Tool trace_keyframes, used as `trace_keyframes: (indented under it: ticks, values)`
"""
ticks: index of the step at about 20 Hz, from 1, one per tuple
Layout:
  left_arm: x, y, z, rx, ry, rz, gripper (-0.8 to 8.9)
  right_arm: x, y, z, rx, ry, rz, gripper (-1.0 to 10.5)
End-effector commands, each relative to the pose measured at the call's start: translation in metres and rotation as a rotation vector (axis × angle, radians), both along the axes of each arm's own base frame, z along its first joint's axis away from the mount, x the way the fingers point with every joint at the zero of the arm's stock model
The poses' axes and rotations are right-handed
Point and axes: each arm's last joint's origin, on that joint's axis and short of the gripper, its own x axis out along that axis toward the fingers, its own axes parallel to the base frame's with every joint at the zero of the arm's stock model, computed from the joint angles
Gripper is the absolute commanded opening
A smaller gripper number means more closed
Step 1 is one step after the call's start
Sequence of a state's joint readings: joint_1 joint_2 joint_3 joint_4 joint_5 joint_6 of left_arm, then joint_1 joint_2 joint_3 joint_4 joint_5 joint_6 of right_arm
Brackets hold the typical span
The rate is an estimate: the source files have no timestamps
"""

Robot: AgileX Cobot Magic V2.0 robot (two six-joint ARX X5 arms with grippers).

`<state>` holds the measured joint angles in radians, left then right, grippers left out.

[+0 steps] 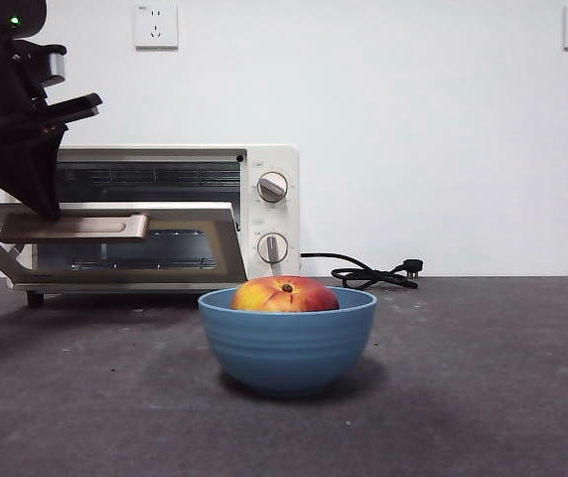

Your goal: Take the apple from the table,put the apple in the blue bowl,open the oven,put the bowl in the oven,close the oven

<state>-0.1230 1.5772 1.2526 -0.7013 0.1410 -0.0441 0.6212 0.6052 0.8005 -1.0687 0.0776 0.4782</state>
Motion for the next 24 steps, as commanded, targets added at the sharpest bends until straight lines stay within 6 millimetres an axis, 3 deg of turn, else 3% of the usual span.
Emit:
trace_keyframes:
  ticks: [1,8,14,20,24]
  values:
    - [0.008,0.003,-0.011,0.033,-0.045,0.017,-0.06,0.0,0.0,-0.002,-0.005,-0.004,0.006,-0.1]
    - [-0.005,0.004,-0.051,0.045,0.015,0.008,-0.06,0.001,0.001,-0.001,-0.002,-0.019,0.001,-0.1]
    - [-0.01,0.002,-0.058,-0.013,0.048,-0.039,-0.06,0.002,0.001,0.0,-0.009,-0.033,-0.016,0.0]
    - [-0.036,-0.006,-0.047,-0.095,0.184,-0.164,-0.05,0.013,0.011,-0.002,0.033,0.009,0.026,0.0]
    - [-0.071,-0.011,-0.015,-0.13,0.188,-0.239,-0.05,0.047,0.039,-0.01,0.105,0.1,0.081,0.0]
